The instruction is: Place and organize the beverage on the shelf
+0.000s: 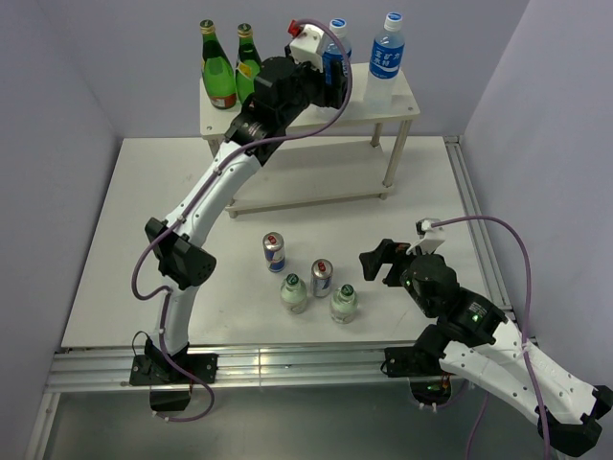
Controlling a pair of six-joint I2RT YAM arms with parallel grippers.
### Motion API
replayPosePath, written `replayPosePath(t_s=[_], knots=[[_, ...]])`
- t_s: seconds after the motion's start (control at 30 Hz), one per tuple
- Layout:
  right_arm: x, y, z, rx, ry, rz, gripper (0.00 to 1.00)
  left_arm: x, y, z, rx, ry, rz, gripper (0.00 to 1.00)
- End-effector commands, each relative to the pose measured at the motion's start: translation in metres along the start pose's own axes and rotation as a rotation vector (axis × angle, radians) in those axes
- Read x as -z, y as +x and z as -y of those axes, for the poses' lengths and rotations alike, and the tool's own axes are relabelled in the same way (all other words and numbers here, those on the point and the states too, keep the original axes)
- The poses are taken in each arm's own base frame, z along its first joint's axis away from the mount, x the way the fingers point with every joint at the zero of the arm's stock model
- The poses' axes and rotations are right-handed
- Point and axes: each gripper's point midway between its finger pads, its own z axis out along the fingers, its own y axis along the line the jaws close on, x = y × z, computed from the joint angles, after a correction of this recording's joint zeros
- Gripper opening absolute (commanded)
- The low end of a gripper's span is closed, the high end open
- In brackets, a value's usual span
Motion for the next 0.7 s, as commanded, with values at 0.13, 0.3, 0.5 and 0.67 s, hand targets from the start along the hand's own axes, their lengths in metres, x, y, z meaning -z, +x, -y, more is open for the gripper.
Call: replayPosePath(t_s=[0.13,0.3,0.5,0.67], knots=[[-0.002,-0.006,-0.002,-0.017,-0.003,0.033,1.0,0.019,-0.024,0.008,-0.005,0.045,0.045,0.88],[-0.001,-0.007,-0.003,-0.02,-0.004,0.036,1.0,0.025,-0.022,0.007,0.002,0.033,0.032,0.99],[-0.001,-0.007,-0.002,-0.019,0.004,0.034,1.0,0.038,-0.029,0.009,0.009,0.032,0.035,0.99],[-0.001,-0.006,-0.001,-0.018,0.009,0.034,1.0,0.05,-0.025,0.013,0.003,0.015,0.01,0.99]])
